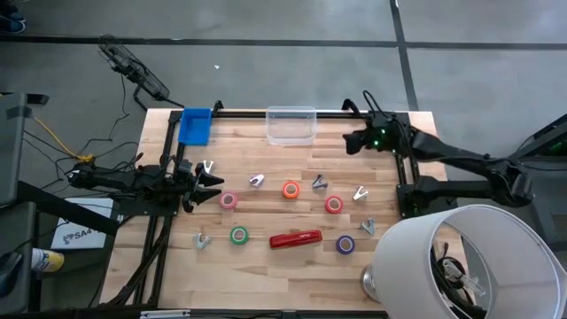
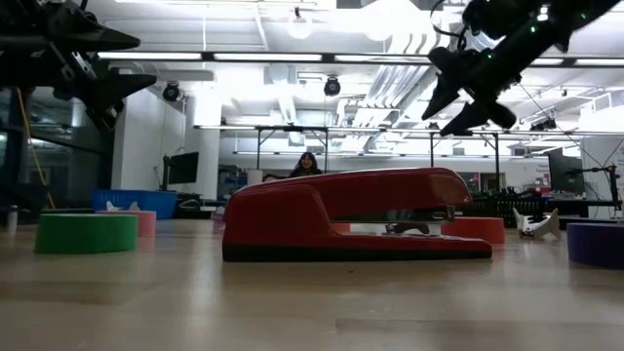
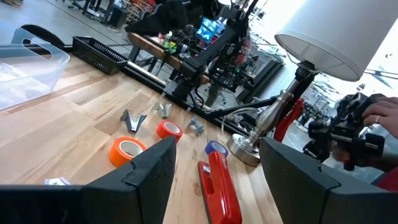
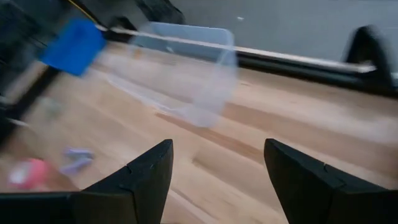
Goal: Pick and place Stapler, Stapler remover, tape
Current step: Put the black staple remover into the black bin
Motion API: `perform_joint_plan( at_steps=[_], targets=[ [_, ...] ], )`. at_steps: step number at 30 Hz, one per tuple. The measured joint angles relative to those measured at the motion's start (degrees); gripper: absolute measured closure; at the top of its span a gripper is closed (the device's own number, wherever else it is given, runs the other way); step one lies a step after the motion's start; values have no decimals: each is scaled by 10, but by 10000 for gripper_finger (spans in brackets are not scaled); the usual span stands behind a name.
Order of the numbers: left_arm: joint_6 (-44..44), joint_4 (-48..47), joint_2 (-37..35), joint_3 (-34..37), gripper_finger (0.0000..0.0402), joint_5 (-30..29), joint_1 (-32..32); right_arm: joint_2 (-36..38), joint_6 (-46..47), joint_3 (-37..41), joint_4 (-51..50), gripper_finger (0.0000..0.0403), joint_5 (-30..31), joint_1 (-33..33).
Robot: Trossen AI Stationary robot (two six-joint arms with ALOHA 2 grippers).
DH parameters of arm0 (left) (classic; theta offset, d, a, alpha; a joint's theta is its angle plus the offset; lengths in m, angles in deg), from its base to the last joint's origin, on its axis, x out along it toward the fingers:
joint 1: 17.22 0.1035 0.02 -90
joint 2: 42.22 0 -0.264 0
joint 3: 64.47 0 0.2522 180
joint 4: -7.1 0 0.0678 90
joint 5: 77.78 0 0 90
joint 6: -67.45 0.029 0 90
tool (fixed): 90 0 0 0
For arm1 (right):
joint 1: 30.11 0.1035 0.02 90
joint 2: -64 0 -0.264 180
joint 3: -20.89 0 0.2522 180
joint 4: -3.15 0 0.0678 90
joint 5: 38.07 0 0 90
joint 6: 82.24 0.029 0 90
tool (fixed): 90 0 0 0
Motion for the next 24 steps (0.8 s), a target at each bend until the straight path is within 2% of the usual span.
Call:
perform_joint_plan(
  at_steps=[6,11,16,24],
  targets=[
    [0,0,0,0,173,0,0,-57,-33,-99,-164,160,40,-4],
    [0,0,0,0,173,0,0,-130,-35,-160,-242,160,34,-3],
    [0,0,0,0,173,0,0,-190,-60,-188,-247,160,-11,-2],
    [0,0,0,0,173,0,0,-238,-155,-179,-191,160,-84,7]
  ],
)
